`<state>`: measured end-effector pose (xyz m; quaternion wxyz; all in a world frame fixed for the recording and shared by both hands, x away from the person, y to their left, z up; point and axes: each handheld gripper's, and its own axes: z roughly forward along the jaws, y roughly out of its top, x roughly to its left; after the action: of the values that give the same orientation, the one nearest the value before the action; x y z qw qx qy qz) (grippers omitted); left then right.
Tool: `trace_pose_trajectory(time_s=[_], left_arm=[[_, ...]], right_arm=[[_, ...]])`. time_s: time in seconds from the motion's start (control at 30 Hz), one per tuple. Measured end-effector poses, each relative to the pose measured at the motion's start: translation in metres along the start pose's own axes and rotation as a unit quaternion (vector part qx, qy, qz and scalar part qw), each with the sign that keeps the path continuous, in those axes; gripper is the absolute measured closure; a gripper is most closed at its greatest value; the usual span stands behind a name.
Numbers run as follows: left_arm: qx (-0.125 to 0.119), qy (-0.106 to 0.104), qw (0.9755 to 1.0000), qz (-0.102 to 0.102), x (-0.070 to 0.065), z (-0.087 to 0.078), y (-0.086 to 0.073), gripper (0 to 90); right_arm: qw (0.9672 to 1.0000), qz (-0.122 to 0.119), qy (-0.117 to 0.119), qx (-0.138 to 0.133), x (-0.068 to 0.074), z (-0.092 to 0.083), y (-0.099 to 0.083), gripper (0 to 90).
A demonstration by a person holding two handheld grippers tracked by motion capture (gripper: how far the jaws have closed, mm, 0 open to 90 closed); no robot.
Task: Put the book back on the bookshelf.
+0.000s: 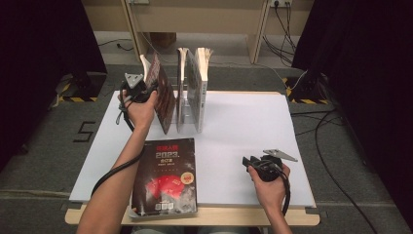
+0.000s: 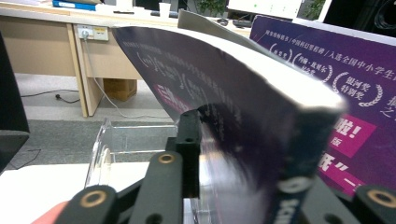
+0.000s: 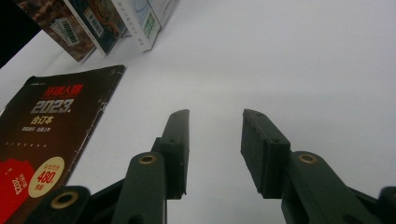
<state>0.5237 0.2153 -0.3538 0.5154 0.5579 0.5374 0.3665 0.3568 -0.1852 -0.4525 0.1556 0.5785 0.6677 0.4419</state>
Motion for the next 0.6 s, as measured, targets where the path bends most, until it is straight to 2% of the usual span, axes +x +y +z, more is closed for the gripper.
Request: trace_pose_trajectory(time_s=[0.07,0.23,0.33,0.47,0.6], left_arm=[[0.0,0.001,1.0,0.002,-0.001,0.0,0.0,82.5],[0.004,0.002,1.0,0.007,-0.006,0.0,0.001,83.6],[-0.008,0.007,0.9999,0.006,-0.011,0.001,-0.001,83.7],[-0.02,0.012,0.9995,0.023,-0.018,0.004,-0.002,83.9],[-0.028,0.016,0.9992,0.025,-0.023,0.006,0.001,83.9]], right_arm=[[1.0,0.0,0.0,0.001,0.0,0.0,0.0,63.1],[1.0,-0.001,-0.001,0.003,0.0,0.001,0.0,63.1],[1.0,-0.001,0.0,0.004,0.0,0.001,0.0,63.2],[1.0,-0.002,0.0,0.003,0.0,0.0,0.0,63.2],[1.0,-0.003,-0.001,0.001,-0.001,0.0,0.0,63.3]])
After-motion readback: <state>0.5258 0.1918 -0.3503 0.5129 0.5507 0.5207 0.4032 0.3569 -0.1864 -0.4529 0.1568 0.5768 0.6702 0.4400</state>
